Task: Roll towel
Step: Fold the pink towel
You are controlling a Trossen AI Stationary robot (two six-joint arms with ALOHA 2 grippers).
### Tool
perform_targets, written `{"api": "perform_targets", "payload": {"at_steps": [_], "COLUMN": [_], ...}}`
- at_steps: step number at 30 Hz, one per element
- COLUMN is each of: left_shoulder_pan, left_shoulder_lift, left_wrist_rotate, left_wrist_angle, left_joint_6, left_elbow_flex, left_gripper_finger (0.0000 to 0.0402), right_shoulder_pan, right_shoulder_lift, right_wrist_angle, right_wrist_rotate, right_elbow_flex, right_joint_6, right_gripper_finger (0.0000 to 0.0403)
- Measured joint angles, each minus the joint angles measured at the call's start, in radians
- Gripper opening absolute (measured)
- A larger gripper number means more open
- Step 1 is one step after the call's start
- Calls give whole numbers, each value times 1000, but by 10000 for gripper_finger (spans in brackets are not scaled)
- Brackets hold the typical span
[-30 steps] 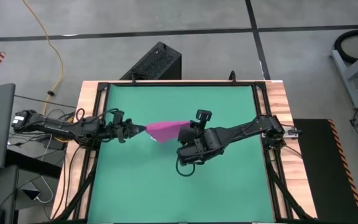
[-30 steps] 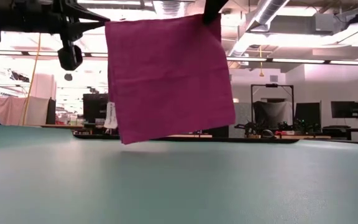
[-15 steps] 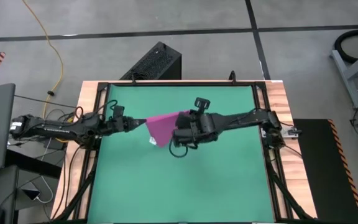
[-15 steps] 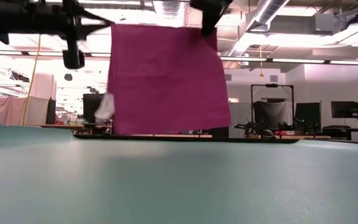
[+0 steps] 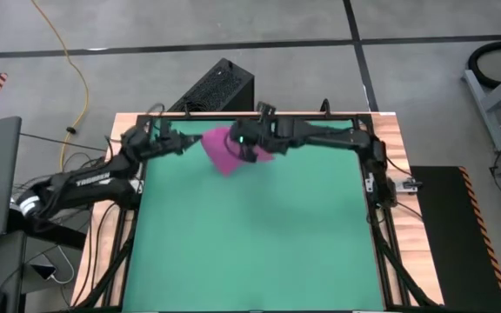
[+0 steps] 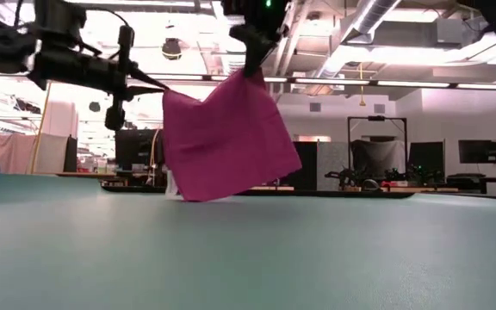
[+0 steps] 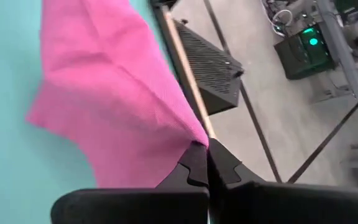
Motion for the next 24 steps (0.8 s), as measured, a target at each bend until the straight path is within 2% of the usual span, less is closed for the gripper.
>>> {"api": "perform_targets", "payload": {"at_steps": [3, 6, 10, 13, 16, 19, 24], "left_shoulder_pan": [149, 247, 271, 239, 213, 211, 210], "left_shoulder_lift": [103, 225, 367, 423, 427, 412, 372], "left_wrist_rotate": [118, 282, 526, 654, 680, 667, 518], "left_wrist_angle": [4, 2, 2, 0, -63, -249, -583], "left_joint_6": [29, 68, 88, 121, 179, 319, 615], "left_elbow_flex": [96, 238, 421, 494, 488, 456, 360], "left_gripper_finger": [0, 0, 0, 0, 0, 0, 0], "right_shoulder_pan": [-62, -111, -149, -157, -150, -135, -86], "right_shoulder_lift": [2, 23, 48, 67, 91, 119, 180], "right_wrist_angle": [56, 138, 231, 236, 176, 94, 7], "right_wrist_rotate": [-44, -46, -45, -44, -45, -45, -75], "right_elbow_flex": [0, 2, 1, 2, 1, 1, 1], "right_joint_6": [-36, -82, -136, -139, -135, -104, -28], "right_gripper_finger": [3, 3, 3, 3, 3, 3, 3]}}
